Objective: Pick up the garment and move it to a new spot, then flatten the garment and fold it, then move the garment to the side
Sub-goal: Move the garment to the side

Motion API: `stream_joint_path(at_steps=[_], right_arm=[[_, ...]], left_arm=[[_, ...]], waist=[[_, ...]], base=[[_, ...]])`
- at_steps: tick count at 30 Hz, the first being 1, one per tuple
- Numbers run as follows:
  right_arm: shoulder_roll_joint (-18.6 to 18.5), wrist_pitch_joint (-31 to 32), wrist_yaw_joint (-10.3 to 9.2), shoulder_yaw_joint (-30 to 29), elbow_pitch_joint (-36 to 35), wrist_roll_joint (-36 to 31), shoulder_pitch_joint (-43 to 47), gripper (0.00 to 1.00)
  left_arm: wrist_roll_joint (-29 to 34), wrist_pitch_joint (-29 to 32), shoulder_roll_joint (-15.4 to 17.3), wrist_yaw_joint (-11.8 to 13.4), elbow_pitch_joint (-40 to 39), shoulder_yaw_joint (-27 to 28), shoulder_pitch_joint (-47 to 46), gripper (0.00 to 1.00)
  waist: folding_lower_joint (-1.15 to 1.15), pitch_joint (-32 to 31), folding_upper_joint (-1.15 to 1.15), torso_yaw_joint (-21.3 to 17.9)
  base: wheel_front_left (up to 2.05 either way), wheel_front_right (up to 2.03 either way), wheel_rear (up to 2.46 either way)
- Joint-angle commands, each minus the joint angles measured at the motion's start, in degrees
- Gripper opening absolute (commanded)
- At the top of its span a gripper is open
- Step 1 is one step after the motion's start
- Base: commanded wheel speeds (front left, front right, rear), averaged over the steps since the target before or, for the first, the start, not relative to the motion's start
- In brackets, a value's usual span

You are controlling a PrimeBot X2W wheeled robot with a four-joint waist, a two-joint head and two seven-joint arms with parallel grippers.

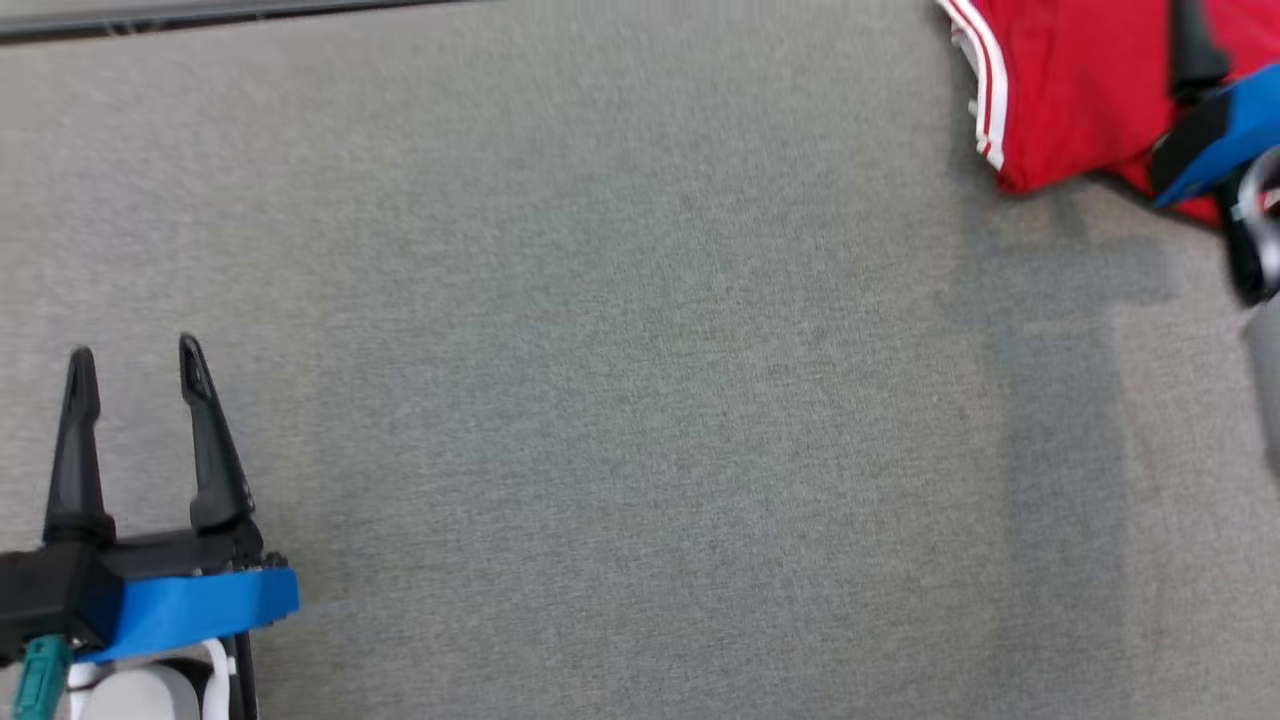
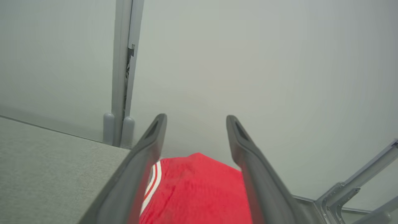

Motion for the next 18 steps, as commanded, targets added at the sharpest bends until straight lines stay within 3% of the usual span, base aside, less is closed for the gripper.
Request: stream_joint_path(at_steps=[1,9,18], right_arm=[[1.1,-0.3,0.0,0.4,-2.6,0.9,2.6,1.0],[7.4,-0.3,0.01,2.4,-16.6,4.6,19.6,1.0],[12.1,-0.3,0.01,0.0,-24.6,7.4,37.8,1.0]], left_arm=[[-0.1,-0.1,-0.3,0.1,0.6,0.2,0.9,1.0],[-0.8,-0.1,-1.3,0.1,4.5,1.2,4.6,1.0],[-0.9,-0.1,-1.8,-0.1,9.7,0.1,7.3,1.0]], waist=[[0.01,-1.7,0.01,-0.2],[0.01,-7.9,0.01,2.2],[0.01,-13.9,0.01,5.0]], base=[[0.0,0.0,0.0],[0.0,0.0,0.0],[0.0,0.0,0.0]])
